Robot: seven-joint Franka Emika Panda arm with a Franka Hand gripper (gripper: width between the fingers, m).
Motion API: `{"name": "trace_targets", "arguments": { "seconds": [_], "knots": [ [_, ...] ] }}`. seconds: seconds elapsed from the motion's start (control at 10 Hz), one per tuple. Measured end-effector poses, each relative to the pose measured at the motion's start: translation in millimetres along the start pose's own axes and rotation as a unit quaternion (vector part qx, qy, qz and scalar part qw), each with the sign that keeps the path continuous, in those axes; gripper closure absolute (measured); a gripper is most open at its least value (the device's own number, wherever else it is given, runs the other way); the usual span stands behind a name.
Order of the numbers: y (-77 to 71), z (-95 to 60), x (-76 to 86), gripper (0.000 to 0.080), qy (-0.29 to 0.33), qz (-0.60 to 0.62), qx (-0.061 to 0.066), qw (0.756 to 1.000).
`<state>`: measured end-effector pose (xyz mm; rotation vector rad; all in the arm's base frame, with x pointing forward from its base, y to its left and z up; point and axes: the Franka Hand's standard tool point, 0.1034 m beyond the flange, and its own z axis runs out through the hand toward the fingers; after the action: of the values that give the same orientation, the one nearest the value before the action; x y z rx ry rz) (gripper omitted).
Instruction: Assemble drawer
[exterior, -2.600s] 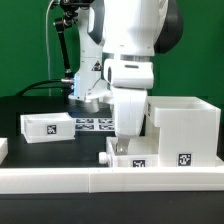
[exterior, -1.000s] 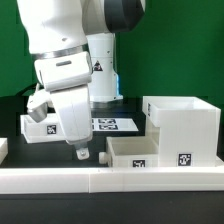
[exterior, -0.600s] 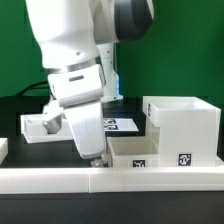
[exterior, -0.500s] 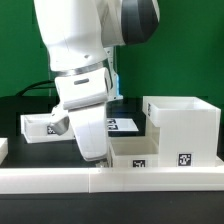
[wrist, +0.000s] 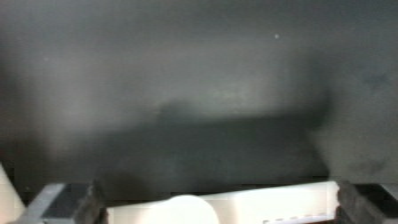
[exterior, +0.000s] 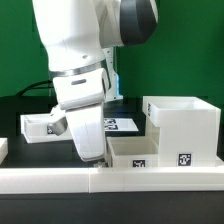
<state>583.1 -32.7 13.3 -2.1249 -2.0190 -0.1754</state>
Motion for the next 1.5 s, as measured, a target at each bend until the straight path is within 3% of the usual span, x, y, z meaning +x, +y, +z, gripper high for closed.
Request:
{"name": "trace_targets", "arguments": {
  "seconds": [0.2,1.0,1.1,1.2,1.5],
  "knots": [
    [-2.2,4.3,10.3,0.0151,0.002,0.003,-0.001,1.0],
    [-1.6,4.6,9.3,0.0151,-0.017,0.007,0.004,1.0],
    [2.1,4.6,12.3,0.0151,-0.019,-0.01,-0.01,1.0],
    [2.6,5.1,12.2,0.0151,-0.021,-0.025,-0.013,0.999],
    [5.1,5.5,12.4,0.0151,-0.046,-0.052,-0.012,0.998]
  ]
}}
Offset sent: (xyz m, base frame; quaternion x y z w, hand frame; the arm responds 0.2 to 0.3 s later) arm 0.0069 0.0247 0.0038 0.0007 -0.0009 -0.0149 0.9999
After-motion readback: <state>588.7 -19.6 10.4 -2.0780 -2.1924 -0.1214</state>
